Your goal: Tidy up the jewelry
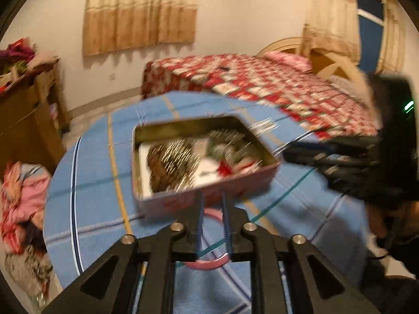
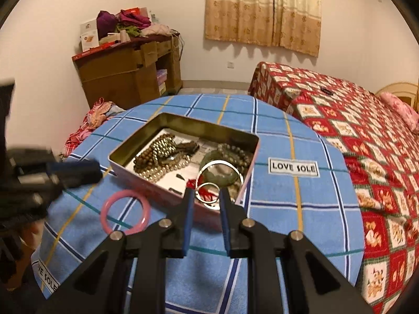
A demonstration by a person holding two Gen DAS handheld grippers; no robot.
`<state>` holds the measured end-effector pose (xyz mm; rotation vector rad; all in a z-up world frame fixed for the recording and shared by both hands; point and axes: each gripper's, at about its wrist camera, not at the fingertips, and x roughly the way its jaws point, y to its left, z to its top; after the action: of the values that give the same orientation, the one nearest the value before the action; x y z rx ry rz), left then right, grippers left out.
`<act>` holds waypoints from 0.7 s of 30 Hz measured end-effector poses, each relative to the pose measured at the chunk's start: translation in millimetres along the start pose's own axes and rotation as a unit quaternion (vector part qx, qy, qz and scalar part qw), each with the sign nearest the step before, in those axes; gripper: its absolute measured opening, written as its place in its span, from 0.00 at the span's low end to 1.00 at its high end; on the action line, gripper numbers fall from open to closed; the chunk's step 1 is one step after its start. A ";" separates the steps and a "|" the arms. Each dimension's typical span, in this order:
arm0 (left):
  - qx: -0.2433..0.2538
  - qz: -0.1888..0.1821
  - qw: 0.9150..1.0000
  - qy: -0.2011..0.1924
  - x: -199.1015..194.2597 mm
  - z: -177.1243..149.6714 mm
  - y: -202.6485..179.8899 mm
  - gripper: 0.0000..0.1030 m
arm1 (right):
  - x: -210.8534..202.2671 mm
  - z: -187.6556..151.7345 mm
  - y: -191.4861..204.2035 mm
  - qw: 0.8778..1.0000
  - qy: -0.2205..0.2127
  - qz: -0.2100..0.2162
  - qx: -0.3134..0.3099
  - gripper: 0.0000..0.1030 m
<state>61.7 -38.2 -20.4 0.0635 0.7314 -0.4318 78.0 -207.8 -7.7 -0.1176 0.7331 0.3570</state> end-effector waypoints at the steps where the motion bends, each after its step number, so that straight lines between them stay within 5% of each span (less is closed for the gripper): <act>1: -0.001 0.011 1.000 0.005 6.7 -5.5 1.4 0.61 | 0.7 -2.5 -1.2 1.000 0.003 -0.001 0.001 0.21; 2: 0.003 0.019 1.000 0.017 13.2 -9.6 1.8 0.99 | 0.7 -4.6 -1.7 1.000 0.005 -0.002 0.002 0.21; 8: 0.009 0.013 1.000 -0.014 5.0 -12.3 -3.0 0.99 | -2.7 -13.0 -8.0 1.000 0.009 -0.005 0.007 0.21; 13: 0.031 0.052 0.998 -0.010 14.1 -8.3 -9.8 0.99 | -6.1 -12.8 -3.5 1.000 0.003 0.001 0.006 0.21; 21: 0.060 0.066 0.992 0.093 62.9 -16.5 -16.4 0.99 | -11.3 -11.7 -2.7 1.000 -0.004 0.002 0.006 0.21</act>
<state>86.3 -72.3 -72.6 0.2664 0.8779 -0.3451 63.8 -216.1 -8.8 -0.1033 0.7267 0.3570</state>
